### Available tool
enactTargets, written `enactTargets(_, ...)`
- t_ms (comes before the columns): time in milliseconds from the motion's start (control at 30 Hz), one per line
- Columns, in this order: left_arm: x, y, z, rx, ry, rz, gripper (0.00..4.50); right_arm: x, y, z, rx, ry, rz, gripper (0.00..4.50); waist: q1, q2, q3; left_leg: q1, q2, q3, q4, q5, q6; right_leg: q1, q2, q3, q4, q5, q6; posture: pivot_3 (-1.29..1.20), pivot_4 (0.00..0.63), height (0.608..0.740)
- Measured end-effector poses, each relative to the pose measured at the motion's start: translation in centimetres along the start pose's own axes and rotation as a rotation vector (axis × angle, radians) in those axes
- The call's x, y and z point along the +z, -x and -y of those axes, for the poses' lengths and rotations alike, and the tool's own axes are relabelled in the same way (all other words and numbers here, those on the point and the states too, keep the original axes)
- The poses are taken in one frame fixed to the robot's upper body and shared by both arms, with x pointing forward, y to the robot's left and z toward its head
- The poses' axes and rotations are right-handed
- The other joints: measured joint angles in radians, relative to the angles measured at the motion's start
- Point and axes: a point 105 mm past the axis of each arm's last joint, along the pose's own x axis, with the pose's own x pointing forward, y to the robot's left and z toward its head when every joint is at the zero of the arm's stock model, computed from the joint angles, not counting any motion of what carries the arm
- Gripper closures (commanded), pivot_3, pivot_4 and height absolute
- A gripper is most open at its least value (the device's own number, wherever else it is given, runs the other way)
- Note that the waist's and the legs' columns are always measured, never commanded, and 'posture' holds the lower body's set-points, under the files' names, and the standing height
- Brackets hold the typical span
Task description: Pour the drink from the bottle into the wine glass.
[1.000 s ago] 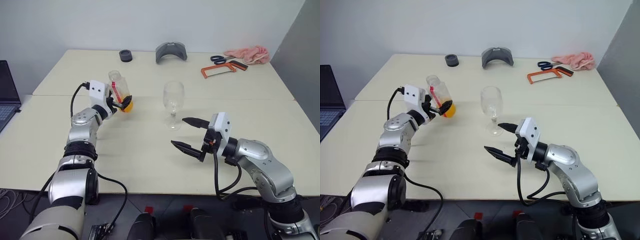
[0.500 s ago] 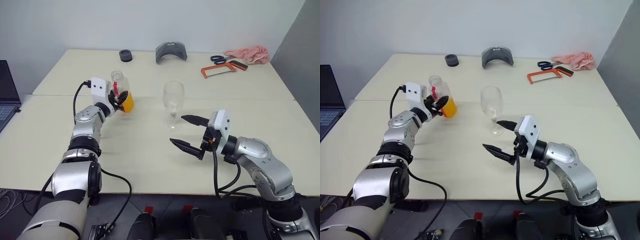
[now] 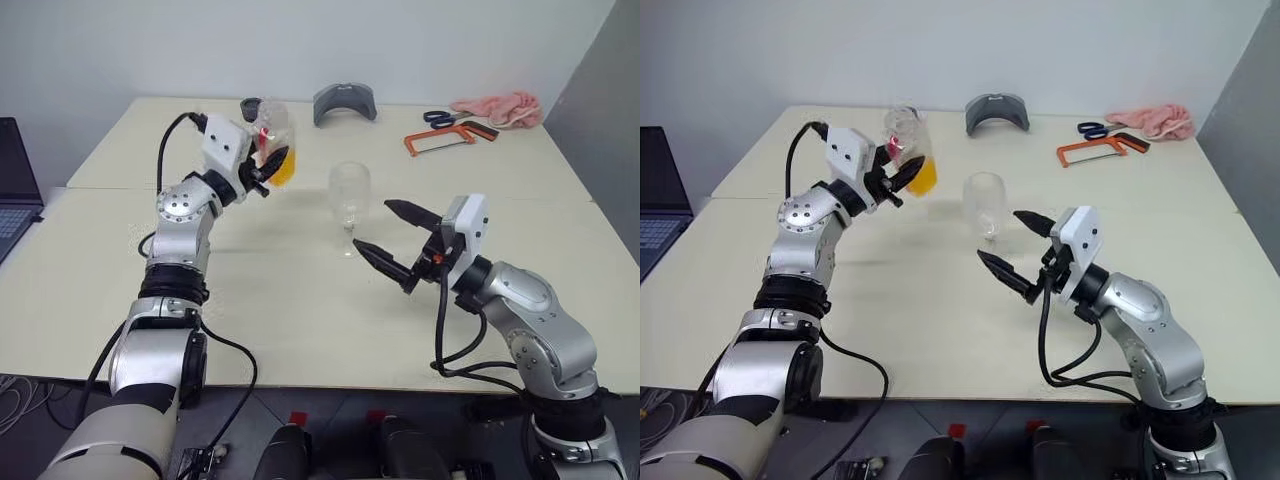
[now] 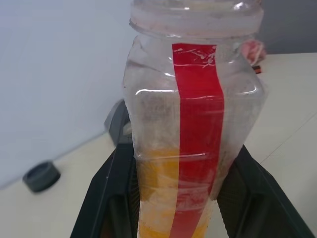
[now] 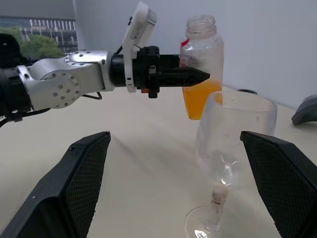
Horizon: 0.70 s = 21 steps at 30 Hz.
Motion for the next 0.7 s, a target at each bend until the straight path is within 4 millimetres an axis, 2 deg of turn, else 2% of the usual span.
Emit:
enactTargets(67,0.5,-0.3,0.6,-0.035,-0.044,0.007,2.82,0.6,-0.4,0.4,-0.011,-0.006,0.017,0.00,-0.001,0.000,0.000,0.000,0.000,0.000,0.000,-0.001,0.002,0.000,0.000,0.000,0.000,0.000,0.000,0.00,0.150,0.740)
enactTargets(167,0.7,-0.3,1.2,-0.104,-0.204,-0.015,2.82,0.8,-0.8,1.1,-0.022,-0.004,0.015,0.00,-0.003,0.000,0.000,0.000,0.000,0.001,0.000,-0.002,0.003,0.000,0.000,0.000,0.000,0.000,0.000,0.00,0.150,0.740)
enactTargets(300,1.1,-0.6,1.6,-0.158,-0.383,-0.018,2.82,0.0,-0.5,2.0,-0.031,-0.003,-0.029,0.00,0.000,0.000,0.000,0.000,-0.001,0.004,0.000,-0.002,0.003,0.000,0.000,0.000,0.000,0.000,0.000,0.00,0.150,0.740)
enactTargets(433,1.1,-1.0,1.8,-0.180,-0.474,-0.011,2.82,-0.5,-0.2,2.5,-0.023,0.012,-0.059,0.00,0.001,0.000,0.000,-0.001,-0.001,0.005,0.000,-0.002,0.003,0.000,0.000,0.000,0.000,0.000,0.000,0.00,0.150,0.740)
enactTargets(533,1.4,-1.3,1.9,-0.189,-0.562,0.004,2.82,-0.6,0.7,3.4,0.004,0.065,-0.100,0.00,0.003,-0.001,0.000,-0.001,-0.001,0.006,0.000,-0.002,0.004,0.000,0.000,0.000,-0.001,0.000,0.000,0.00,0.150,0.740)
enactTargets(700,1.7,-1.3,1.6,-0.191,-0.665,0.018,2.82,0.3,2.6,5.1,0.025,0.125,-0.123,0.00,0.002,-0.001,0.000,-0.001,-0.001,0.007,0.000,-0.002,0.004,0.000,0.000,0.000,-0.001,0.000,0.000,0.00,0.150,0.740)
